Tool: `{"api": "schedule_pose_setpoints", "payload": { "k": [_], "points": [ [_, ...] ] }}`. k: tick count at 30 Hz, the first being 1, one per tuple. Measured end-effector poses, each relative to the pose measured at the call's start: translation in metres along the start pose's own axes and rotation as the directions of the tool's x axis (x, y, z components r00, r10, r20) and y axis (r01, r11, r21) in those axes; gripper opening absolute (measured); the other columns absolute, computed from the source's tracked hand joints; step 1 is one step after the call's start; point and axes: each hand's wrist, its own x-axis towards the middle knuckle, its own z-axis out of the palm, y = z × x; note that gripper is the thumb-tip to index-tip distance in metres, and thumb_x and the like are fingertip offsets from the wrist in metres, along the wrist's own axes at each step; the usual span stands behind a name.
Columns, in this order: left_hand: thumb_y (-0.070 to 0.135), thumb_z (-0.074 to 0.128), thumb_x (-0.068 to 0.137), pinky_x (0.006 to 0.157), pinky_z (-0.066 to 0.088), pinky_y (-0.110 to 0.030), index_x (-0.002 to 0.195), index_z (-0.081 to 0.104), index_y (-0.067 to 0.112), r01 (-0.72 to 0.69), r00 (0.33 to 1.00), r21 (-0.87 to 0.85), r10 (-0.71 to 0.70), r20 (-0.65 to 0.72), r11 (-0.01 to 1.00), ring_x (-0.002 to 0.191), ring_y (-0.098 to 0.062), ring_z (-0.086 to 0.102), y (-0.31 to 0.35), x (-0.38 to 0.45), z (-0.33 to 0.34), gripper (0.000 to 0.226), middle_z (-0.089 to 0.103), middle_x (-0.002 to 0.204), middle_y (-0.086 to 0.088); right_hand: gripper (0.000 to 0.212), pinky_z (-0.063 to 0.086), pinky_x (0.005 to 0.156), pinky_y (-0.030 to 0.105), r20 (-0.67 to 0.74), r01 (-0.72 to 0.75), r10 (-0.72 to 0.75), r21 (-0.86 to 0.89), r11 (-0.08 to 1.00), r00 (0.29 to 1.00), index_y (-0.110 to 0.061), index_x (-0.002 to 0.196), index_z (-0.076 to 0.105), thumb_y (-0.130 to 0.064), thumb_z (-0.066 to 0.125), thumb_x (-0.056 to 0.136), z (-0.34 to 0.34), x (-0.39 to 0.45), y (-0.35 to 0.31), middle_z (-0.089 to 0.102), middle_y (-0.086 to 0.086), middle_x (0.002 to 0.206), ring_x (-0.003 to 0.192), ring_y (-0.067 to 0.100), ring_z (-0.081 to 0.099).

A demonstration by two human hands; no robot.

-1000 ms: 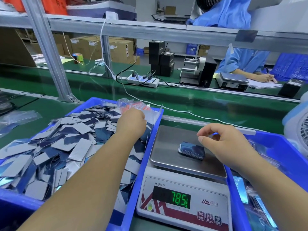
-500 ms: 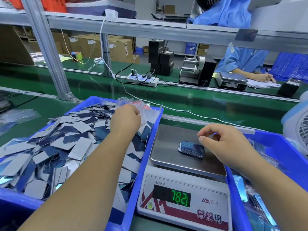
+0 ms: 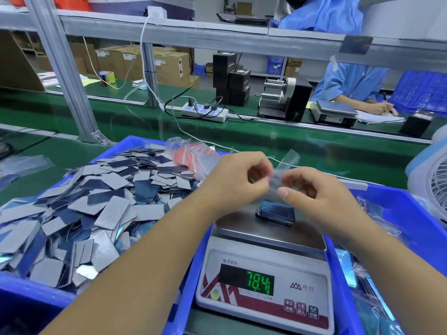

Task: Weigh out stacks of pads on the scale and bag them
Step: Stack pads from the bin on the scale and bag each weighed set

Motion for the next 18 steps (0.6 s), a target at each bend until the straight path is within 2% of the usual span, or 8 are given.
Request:
{"api": "schedule_pose_setpoints", "payload": {
  "k": [2,3,5,6,8,11,15,18],
  "points": [
    [-0.003,0.065,0.082,0.065,0.052,-0.022,0.081,0.067,0.016,-0.034,0.999,-0.108,0.033,-0.009,0.994,0.067,-0.008,0.062,0.0029,-0.0001,0.0075,0.019,0.066,0.074,0.007,0.026,0.051,0.060,0.026,-0.009,-0.029,0.032,0.233,0.972,0.999,-0.034,0.094,0.066,-0.038,0.079,0.071,-0.0004,0.0006,-0.0034,0.072,-0.008,0.093,0.068,0.021,0.058],
    [-0.003,0.065,0.083,0.067,0.055,-0.028,0.081,0.066,0.015,-0.030,0.999,-0.168,0.026,-0.029,0.985,0.069,-0.014,0.065,0.0032,0.0002,0.0089,0.019,0.068,0.075,0.004,0.029,0.048,0.055,0.022,-0.026,-0.048,0.060,0.327,0.944,0.998,-0.035,0.093,0.064,-0.035,0.082,0.070,-0.0016,0.0013,-0.0036,0.072,-0.005,0.094,0.065,0.018,0.057],
    [-0.004,0.068,0.085,0.072,0.059,-0.036,0.081,0.066,0.017,0.001,0.997,-0.291,-0.022,-0.069,0.957,0.070,-0.019,0.067,0.0022,0.0008,0.0088,0.021,0.069,0.076,0.001,0.032,0.044,0.050,0.017,-0.055,-0.094,0.128,0.408,0.908,0.990,-0.042,0.094,0.060,-0.035,0.082,0.071,-0.0048,0.0019,-0.0041,0.072,-0.006,0.094,0.062,0.009,0.057],
    [-0.004,0.070,0.085,0.073,0.060,-0.037,0.081,0.065,0.018,0.017,0.996,-0.346,-0.046,-0.074,0.938,0.070,-0.018,0.068,0.0018,0.0010,0.0081,0.022,0.069,0.075,0.001,0.034,0.044,0.050,0.017,-0.052,-0.108,0.142,0.417,0.902,0.988,-0.043,0.097,0.059,-0.034,0.080,0.073,-0.0060,0.0021,-0.0042,0.073,-0.006,0.093,0.060,0.008,0.058],
    [-0.004,0.074,0.082,0.072,0.061,-0.035,0.079,0.065,0.015,0.051,0.996,-0.435,-0.080,-0.050,0.899,0.069,-0.018,0.069,0.0025,0.0007,0.0068,0.021,0.070,0.072,-0.001,0.036,0.043,0.049,0.018,-0.035,-0.097,0.124,0.435,0.895,0.992,-0.038,0.106,0.058,-0.020,0.078,0.081,-0.0063,0.0018,-0.0042,0.073,-0.001,0.084,0.058,0.009,0.056],
    [-0.005,0.079,0.078,0.067,0.055,-0.028,0.080,0.063,0.004,0.136,0.991,-0.467,-0.121,0.061,0.874,0.066,-0.017,0.066,0.0035,0.0001,0.0069,0.019,0.067,0.072,-0.004,0.037,0.043,0.050,0.018,-0.088,-0.013,0.061,0.469,0.883,0.994,-0.028,0.108,0.060,-0.001,0.071,0.084,-0.0042,0.0000,-0.0059,0.069,0.001,0.073,0.054,0.009,0.053],
    [-0.009,0.075,0.081,0.058,0.050,-0.022,0.091,0.063,0.006,0.290,0.956,-0.524,-0.217,0.197,0.801,0.064,-0.014,0.064,0.0082,-0.0008,0.0063,0.022,0.066,0.072,-0.006,0.042,0.045,0.056,0.013,-0.116,0.105,-0.056,0.469,0.877,0.992,-0.026,0.108,0.060,0.006,0.070,0.083,-0.0009,-0.0019,-0.0080,0.071,0.002,0.075,0.062,0.007,0.060],
    [0.001,0.073,0.087,0.066,0.050,-0.016,0.093,0.075,0.015,0.292,0.949,-0.494,-0.183,0.257,0.819,0.074,-0.008,0.067,0.0071,-0.0019,-0.0003,0.016,0.073,0.079,0.003,0.041,0.047,0.059,0.015,-0.120,0.124,-0.078,0.440,0.890,0.990,-0.029,0.106,0.061,0.004,0.072,0.083,-0.0007,-0.0020,-0.0070,0.072,0.003,0.078,0.068,0.009,0.062]
  ]
}}
